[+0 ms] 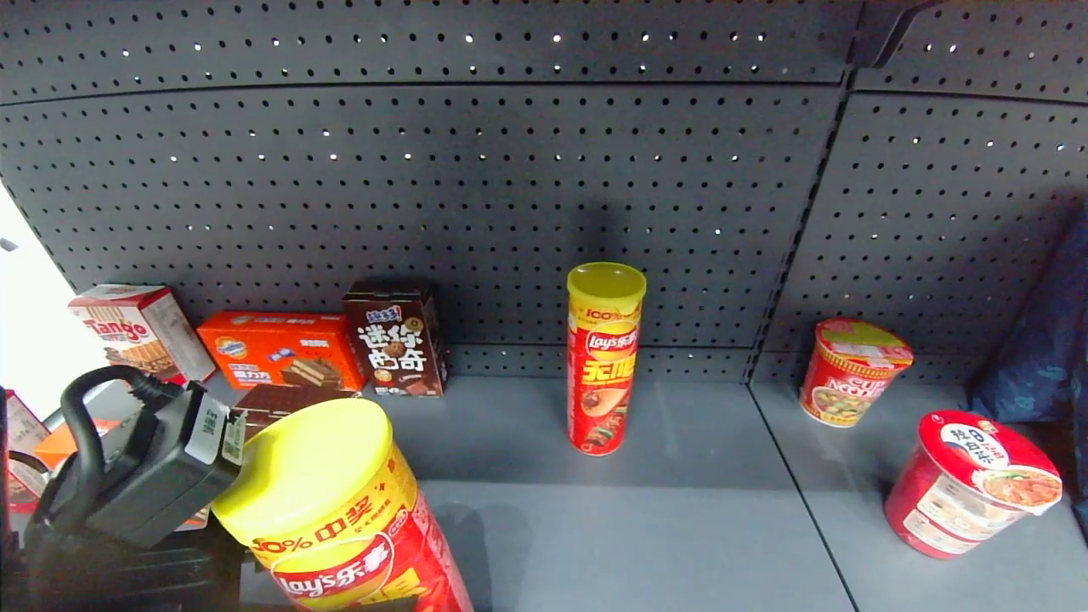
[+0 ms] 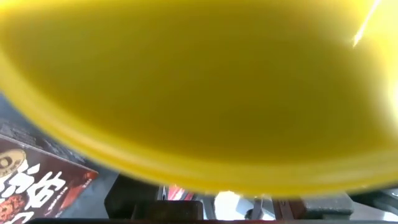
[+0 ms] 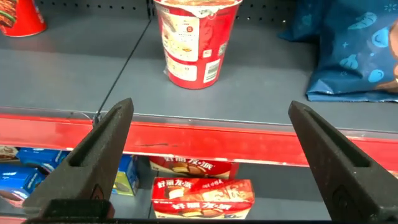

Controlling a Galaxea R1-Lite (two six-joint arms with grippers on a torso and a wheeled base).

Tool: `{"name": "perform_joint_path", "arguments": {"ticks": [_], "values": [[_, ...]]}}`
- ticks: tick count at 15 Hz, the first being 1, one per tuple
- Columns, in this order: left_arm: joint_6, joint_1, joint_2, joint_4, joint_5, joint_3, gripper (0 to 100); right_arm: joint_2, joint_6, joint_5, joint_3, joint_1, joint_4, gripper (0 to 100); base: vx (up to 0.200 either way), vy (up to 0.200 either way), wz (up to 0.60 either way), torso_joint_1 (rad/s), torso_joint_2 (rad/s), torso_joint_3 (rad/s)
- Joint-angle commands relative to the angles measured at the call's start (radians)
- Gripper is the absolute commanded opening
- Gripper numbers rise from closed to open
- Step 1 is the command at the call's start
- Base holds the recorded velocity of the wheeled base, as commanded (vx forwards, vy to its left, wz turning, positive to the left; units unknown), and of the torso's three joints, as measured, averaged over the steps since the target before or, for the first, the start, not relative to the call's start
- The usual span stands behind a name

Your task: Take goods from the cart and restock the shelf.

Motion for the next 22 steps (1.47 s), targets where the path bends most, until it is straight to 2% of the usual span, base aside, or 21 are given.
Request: {"name": "perform_joint_path", "arguments": {"ticks": [1,2,3,4,5,6,8,11,12,14,19,22], "values": [[-0.002,-0.011,-0.001,-0.001,0.004,-0.012,0,0.000,0.001,0.002,-0.001,0.002,0.000,100,0.000,0.000,0.00,0.000,0.00,0.000],[-0.002,-0.013,-0.001,0.012,0.006,-0.026,0,0.000,0.056,-0.024,-0.006,-0.001,-0.009,100,0.000,0.000,0.00,0.000,0.00,0.000],[-0.003,-0.013,0.001,0.047,0.006,-0.047,0,0.075,0.283,-0.086,-0.084,-0.010,-0.024,100,0.000,0.000,0.00,0.000,0.00,0.000],[-0.002,-0.015,0.002,0.072,0.004,-0.059,0,0.170,0.358,-0.095,-0.149,0.005,-0.044,100,0.000,0.000,0.00,0.000,0.00,0.000],[0.001,-0.042,0.027,0.082,0.004,-0.070,0,0.222,0.080,0.011,-0.247,0.051,-0.056,100,0.000,0.000,0.00,0.000,0.00,0.000],[0.001,-0.061,0.044,0.078,0.004,-0.073,0,0.286,0.059,0.043,-0.313,0.064,-0.055,100,0.000,0.000,0.00,0.000,0.00,0.000],[0.003,-0.107,0.075,0.075,0.007,-0.078,0,0.337,0.028,0.094,-0.363,0.070,-0.052,100,0.000,0.000,0.00,0.000,0.00,0.000],[0.004,-0.113,0.091,0.075,0.004,-0.081,0,0.418,-0.022,0.184,-0.385,0.078,-0.053,100,0.000,0.000,0.00,0.000,0.00,0.000],[0.003,-0.113,0.096,0.075,0.004,-0.084,0,0.457,-0.041,0.250,-0.422,0.090,-0.055,100,0.000,0.000,0.00,0.000,0.00,0.000],[0.004,-0.113,0.110,0.075,0.004,-0.090,0,0.589,-0.059,0.312,-0.495,0.101,-0.072,100,0.000,0.000,0.00,0.000,0.00,0.000],[0.006,-0.111,0.131,0.062,0.007,-0.092,0,0.909,-0.098,0.325,-0.649,0.229,-0.171,100,0.000,0.000,0.00,0.000,0.00,0.000],[0.001,-0.104,0.154,-0.013,0.049,-0.078,0,1.035,-0.130,0.324,-0.730,0.308,-0.181,100,0.000,0.000,0.00,0.000,0.00,0.000]]}}
